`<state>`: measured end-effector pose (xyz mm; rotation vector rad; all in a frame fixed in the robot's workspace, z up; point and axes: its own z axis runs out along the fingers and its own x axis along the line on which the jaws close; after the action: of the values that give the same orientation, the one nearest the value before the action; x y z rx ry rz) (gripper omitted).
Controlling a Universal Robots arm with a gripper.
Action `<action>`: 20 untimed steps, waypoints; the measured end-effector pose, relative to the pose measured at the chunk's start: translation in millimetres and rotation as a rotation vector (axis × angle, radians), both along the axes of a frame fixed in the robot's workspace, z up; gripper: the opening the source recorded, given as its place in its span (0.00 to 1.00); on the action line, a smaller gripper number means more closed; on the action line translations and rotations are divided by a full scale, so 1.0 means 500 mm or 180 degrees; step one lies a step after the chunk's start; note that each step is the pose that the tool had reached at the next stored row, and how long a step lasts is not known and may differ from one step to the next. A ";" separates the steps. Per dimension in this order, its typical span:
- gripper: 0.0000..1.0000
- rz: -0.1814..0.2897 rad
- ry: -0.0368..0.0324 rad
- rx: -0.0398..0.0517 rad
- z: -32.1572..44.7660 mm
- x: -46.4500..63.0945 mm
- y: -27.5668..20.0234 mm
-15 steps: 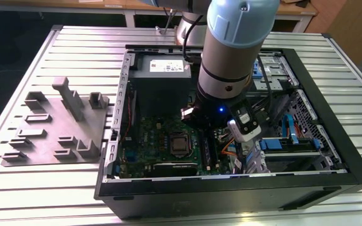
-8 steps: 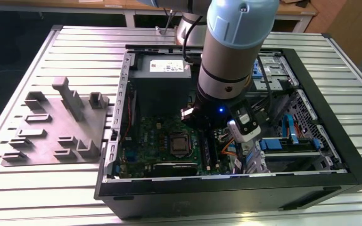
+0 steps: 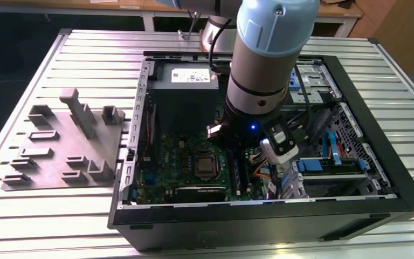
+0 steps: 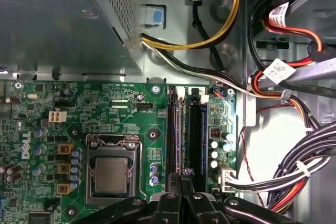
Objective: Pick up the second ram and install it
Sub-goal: 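Insert the second ram into the second slot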
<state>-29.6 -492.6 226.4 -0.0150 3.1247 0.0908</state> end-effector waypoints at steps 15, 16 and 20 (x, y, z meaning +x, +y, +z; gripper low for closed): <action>0.11 0.0000 -0.0001 0.0001 -0.004 0.000 0.0001; 0.11 0.0000 -0.0001 0.0003 -0.003 0.000 0.0002; 0.11 0.0000 0.0000 0.0002 0.001 0.000 0.0000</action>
<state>-29.7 -492.6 226.8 -0.0151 3.1246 0.0920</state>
